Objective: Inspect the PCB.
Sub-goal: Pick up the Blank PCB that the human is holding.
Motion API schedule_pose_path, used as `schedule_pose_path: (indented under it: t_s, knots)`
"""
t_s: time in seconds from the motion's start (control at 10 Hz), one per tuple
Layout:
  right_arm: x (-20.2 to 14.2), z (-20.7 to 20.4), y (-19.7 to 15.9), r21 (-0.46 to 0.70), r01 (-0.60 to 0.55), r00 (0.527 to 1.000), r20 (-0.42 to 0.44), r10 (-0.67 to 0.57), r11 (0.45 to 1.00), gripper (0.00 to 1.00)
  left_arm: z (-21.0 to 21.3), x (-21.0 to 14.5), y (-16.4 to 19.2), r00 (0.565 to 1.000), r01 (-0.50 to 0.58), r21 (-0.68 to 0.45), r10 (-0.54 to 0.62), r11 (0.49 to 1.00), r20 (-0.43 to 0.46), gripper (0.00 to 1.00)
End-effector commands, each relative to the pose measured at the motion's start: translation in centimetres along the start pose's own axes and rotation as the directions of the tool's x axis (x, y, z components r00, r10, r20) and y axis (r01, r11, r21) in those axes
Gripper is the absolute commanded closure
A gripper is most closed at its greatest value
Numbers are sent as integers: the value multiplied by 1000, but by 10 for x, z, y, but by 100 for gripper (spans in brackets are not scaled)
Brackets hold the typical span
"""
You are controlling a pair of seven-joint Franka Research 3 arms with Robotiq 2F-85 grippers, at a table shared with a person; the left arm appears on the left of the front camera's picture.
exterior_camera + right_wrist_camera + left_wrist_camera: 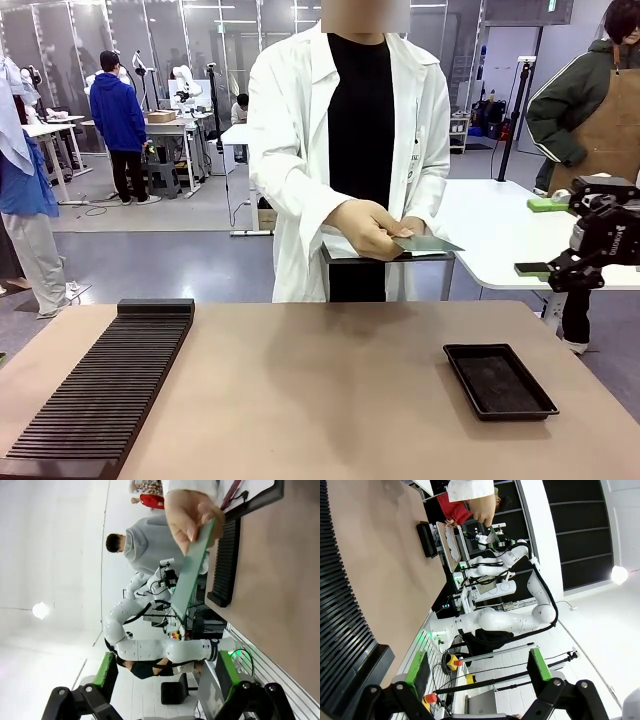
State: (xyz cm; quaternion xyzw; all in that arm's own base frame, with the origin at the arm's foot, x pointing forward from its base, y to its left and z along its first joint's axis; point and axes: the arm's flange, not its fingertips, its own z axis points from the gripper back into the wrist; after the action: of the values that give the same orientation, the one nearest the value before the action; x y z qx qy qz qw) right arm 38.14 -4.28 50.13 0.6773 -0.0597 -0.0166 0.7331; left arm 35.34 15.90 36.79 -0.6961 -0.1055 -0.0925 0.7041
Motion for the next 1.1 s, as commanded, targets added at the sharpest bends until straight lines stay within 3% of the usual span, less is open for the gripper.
schedule_pose_path:
  t_s: [0.0, 0.7, 0.8, 0.9, 1.0]
  knots:
    - [16, -18, 1, -11, 73, 997, 14, -73, 997, 0, 1, -1, -1, 1000, 0, 3, 0, 1000, -6, 0]
    - [47, -97, -21, -22, 152, 987, -45, -153, 988, 0, 1, -1, -1, 1000, 0, 3, 0, 1000, -6, 0]
    - [48, -101, -23, -17, 158, 987, -38, -159, 987, 15, 1, -1, -1, 1000, 0, 3, 0, 1000, -6, 0]
    - [46, -105, -25, -10, 159, 986, -48, -160, 987, 50, 1, -1, -1, 1000, 0, 3, 0, 1000, -6, 0]
    - [45, -109, -28, -1, 166, 985, -54, -166, 986, 74, 1, -1, -1, 1000, 0, 3, 0, 1000, -6, 0]
